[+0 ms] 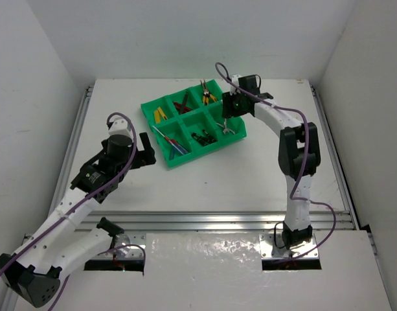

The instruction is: Sort the tools into containers

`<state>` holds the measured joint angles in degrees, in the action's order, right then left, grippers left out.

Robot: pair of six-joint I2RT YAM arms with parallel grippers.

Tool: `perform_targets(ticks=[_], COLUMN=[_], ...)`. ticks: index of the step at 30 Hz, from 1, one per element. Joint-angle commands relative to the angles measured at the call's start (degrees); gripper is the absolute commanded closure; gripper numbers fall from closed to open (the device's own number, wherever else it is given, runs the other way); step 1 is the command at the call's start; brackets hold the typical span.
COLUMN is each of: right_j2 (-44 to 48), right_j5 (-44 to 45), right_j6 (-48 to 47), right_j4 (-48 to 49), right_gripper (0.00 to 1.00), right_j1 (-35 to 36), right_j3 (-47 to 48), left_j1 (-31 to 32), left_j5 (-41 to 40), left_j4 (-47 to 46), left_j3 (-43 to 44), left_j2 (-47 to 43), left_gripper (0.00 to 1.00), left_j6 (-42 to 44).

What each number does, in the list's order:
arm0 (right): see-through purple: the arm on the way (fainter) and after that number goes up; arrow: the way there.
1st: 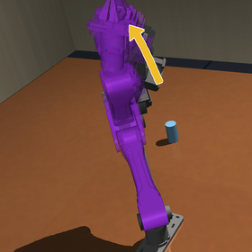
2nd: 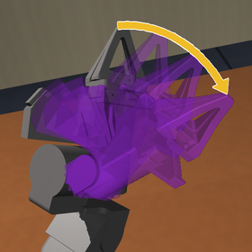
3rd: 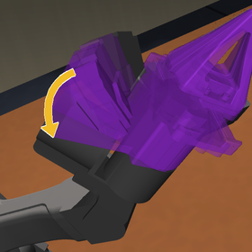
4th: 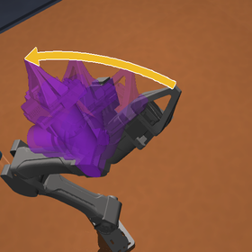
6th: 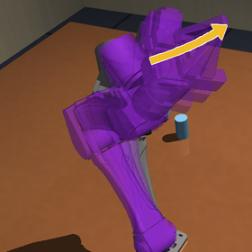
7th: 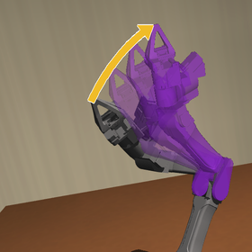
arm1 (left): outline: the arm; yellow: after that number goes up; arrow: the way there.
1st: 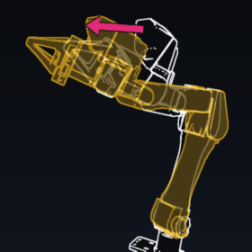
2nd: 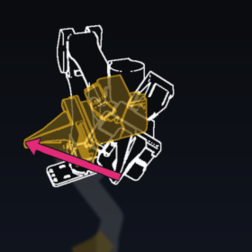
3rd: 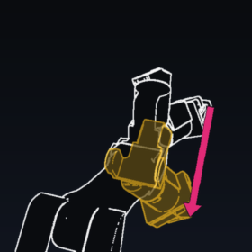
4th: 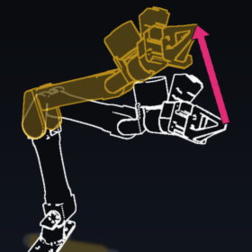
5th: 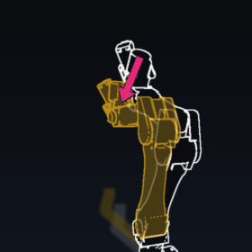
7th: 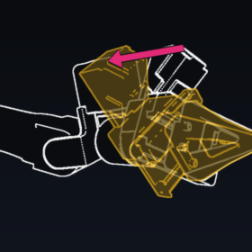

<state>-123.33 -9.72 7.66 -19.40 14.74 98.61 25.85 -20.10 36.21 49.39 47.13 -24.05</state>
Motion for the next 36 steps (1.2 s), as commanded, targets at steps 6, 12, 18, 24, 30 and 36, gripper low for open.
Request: perform_targets(ticks=[6,12,18,24,30,36], right_j2=[10.2,33.9,58.2,76.0,89.2,93.0], right_j5=[0.8,4.7,9.4,12.6,16.2,14.6], right_j6=[-1.1,3.3,5.3,7.5,7.7,8.2], right_j4=[-3.5,-1.9,-2.7,-9.8,-12.7,-12.9], right_gripper=[0.40,0.01,0.01,0.01,0.01,0.01], right_j1=[0.1,0.2,0.3,0.5,0.6,0.8], right_j3=[-0.7,-21.5,-40.6,-50.5,-56.2,-59.5], left_j1=[-3.0,-6.8,-6.8,-6.9,-6.9,-6.9], left_j5=[-4.1,-8.4,-15.0,-26.8,-19.9,-17.5], left_j4=[-0.3,0.5,1.8,0.3,-7.6,-9.6], left_j3=[1.4,3.0,4.1,0.5,-7.7,-9.3], left_j2=[0.1,-2.1,-3.7,-7.8,-16.2,-18.9], left_gripper=[0.05,0.05,0.00,0.00,0.00,0.00], left_j6=[-1.0,-3.2,-1.2,-3.5,0.8,2.1])
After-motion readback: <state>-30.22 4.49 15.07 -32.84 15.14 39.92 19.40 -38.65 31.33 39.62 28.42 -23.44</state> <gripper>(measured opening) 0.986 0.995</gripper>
